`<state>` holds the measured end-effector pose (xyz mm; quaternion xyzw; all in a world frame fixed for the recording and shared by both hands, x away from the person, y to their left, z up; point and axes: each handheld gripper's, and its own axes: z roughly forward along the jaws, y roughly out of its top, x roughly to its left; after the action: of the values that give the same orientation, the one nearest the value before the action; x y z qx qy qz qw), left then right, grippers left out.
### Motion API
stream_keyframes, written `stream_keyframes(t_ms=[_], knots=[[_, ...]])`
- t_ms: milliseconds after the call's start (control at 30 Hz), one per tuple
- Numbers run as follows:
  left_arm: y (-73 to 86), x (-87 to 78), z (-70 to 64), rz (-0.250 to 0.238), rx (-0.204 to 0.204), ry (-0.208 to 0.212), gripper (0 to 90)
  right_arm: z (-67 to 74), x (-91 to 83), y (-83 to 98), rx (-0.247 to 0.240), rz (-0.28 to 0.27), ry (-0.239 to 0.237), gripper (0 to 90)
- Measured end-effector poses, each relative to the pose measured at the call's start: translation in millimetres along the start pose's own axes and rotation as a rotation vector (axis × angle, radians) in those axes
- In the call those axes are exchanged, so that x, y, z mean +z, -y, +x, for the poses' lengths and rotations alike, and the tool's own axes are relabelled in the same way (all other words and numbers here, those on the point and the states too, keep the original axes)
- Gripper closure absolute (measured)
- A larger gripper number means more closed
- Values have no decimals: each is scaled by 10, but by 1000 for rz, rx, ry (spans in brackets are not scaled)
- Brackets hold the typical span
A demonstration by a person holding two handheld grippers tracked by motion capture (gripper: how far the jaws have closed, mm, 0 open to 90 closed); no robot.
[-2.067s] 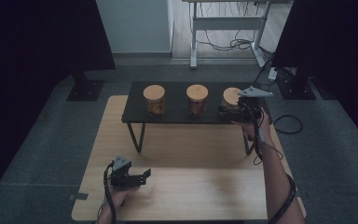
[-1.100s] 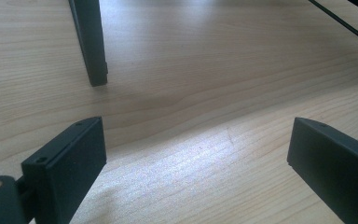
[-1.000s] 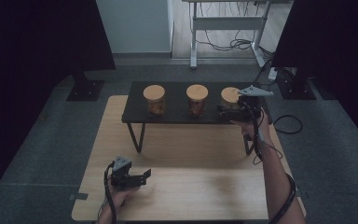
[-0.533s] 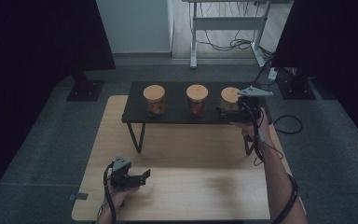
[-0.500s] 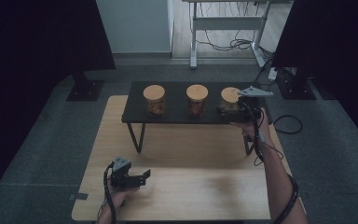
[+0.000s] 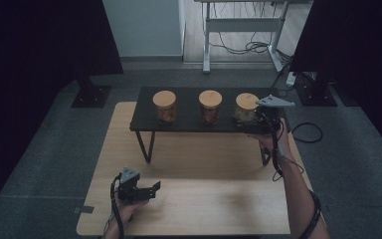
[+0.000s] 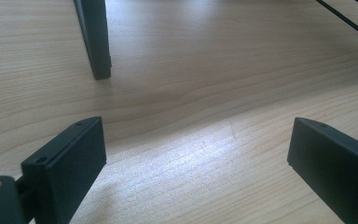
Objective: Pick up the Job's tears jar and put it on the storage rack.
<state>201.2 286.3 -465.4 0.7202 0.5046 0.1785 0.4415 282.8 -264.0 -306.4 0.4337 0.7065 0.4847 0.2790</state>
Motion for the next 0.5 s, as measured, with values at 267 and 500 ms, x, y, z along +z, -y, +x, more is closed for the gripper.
stream_keyframes(t_ms=[267,500], knots=[[-2,-3,-16,-3,5,3,39,38,-30,40,-1,-10,6,13],[-2,-10,-26,-7,8,5,39,60,-108,94,0,-27,13,9]])
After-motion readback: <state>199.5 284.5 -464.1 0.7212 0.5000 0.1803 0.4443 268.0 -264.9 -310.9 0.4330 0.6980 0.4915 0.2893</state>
